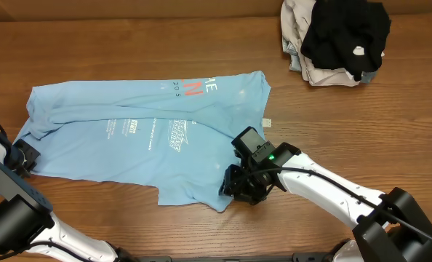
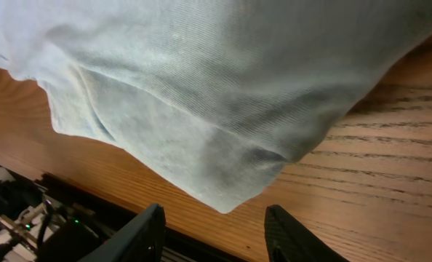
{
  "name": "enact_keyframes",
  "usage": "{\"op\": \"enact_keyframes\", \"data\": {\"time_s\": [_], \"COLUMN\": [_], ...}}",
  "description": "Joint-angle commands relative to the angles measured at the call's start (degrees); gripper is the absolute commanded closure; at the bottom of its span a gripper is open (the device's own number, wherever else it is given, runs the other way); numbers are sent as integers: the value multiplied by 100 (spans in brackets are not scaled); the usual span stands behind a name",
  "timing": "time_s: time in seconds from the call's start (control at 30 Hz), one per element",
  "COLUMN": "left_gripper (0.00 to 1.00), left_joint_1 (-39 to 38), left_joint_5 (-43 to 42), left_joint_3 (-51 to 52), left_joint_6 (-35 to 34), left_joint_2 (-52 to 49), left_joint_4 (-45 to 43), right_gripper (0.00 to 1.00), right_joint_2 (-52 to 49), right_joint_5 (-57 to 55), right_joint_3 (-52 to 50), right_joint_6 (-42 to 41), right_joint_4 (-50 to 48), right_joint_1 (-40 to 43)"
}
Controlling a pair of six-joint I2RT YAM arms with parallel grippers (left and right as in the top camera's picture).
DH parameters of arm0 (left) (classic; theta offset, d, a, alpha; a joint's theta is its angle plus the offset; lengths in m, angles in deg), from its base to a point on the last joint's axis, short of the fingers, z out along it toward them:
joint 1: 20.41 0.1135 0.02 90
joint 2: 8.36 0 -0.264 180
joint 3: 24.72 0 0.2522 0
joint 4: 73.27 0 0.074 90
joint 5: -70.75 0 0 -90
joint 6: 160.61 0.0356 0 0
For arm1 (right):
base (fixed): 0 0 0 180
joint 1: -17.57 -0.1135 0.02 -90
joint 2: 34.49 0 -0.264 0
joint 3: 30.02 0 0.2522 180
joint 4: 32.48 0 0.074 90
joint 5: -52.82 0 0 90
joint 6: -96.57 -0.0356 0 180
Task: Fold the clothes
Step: 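Grasp the T-shirt's right side with the right gripper and fold it leftward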
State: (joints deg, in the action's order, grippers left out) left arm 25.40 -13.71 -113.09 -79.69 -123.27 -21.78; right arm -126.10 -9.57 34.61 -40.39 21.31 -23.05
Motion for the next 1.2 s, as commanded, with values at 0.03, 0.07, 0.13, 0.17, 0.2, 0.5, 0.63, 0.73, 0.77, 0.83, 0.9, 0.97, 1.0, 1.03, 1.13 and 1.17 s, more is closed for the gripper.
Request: {"op": "enact_keyframes", "data": {"time_s": [0.03,0.07,0.13,0.17,0.2,0.5,0.63,0.73,0.77,0.83,0.9,0.97,1.0,1.03,1.13,1.17], "left_gripper": [96,96,96,96,96,96,96,96,96,96,96,96,96,96,96,96], "left_joint_1": [31,31,31,31,31,28,31,31,31,31,31,31,31,28,26,24], "left_joint_5": [-247,-247,-249,-249,-249,-262,-262,-269,-286,-382,-619,-890,-1012,-1104,-1421,-1515], "left_joint_3": [76,76,76,76,76,76,76,74,74,63,7,-127,-212,-286,-494,-531], "left_joint_6": [-39,-39,-39,-39,-39,-39,-39,-39,-39,-39,-42,-42,-42,-39,-39,-39], "left_joint_2": [-273,-273,-273,-273,-273,-273,-273,-273,-273,-271,-271,-269,-267,-267,-267,-267], "left_joint_4": [35,42,59,59,61,76,103,175,205,243,313,492,614,730,1117,1220], "right_gripper": [52,52,52,51,51,46,66,92,96,96,96,96,96,96,96,96], "right_joint_2": [39,-2,-203,-284,-404,-651,-651,-649,-645,-614,-518,-350,-258,-186,-26,-17], "right_joint_5": [-55,-48,-22,61,208,474,417,306,317,299,289,295,317,367,577,616], "right_joint_3": [-48,-59,-68,-68,-68,-68,-66,-55,-52,-44,-17,17,55,92,321,424], "right_joint_6": [-435,-437,-566,-564,-564,-560,-518,-509,-422,-306,-4,387,595,828,1648,1884], "right_joint_4": [-157,-199,-210,-219,-229,-122,-468,-592,-590,-461,-197,179,358,509,1128,1357], "right_joint_1": [-26,-28,-101,-129,-170,-208,-201,-157,-101,81,391,905,1178,1405,2098,2277]}}
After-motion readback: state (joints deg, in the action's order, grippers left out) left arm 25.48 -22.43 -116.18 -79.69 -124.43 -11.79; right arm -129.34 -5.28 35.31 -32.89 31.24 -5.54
